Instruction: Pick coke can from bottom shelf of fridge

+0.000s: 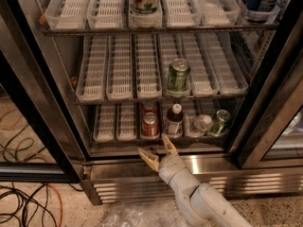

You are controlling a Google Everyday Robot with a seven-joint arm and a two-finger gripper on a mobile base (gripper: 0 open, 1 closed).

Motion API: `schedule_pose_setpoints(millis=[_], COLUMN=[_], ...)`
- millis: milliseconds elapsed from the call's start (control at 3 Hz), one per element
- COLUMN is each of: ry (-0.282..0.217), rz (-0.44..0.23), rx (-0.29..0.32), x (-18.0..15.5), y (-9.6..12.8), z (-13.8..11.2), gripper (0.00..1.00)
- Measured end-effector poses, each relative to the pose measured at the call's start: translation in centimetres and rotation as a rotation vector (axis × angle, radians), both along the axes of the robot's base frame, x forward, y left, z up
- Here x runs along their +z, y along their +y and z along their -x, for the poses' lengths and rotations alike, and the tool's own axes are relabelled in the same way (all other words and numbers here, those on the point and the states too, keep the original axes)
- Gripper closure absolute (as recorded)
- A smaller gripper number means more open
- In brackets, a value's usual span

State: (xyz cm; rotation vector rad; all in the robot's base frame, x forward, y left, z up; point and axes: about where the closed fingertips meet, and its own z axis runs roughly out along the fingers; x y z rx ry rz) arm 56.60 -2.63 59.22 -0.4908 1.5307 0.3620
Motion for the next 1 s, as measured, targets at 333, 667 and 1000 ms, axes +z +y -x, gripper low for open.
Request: schedule_pose_setpoints(millis=[333,667,1000], ry=[0.001,0.0,0.002], rz=[-0.001,-0.005,-0.026], rx=[-0.009,-0.02,-0.048], x=[-0.1,0.0,0.7], y=[0.2,0.4,2.6], z=[-0.9,-1.9,-8.0], gripper=[0.33,0.34,0.36])
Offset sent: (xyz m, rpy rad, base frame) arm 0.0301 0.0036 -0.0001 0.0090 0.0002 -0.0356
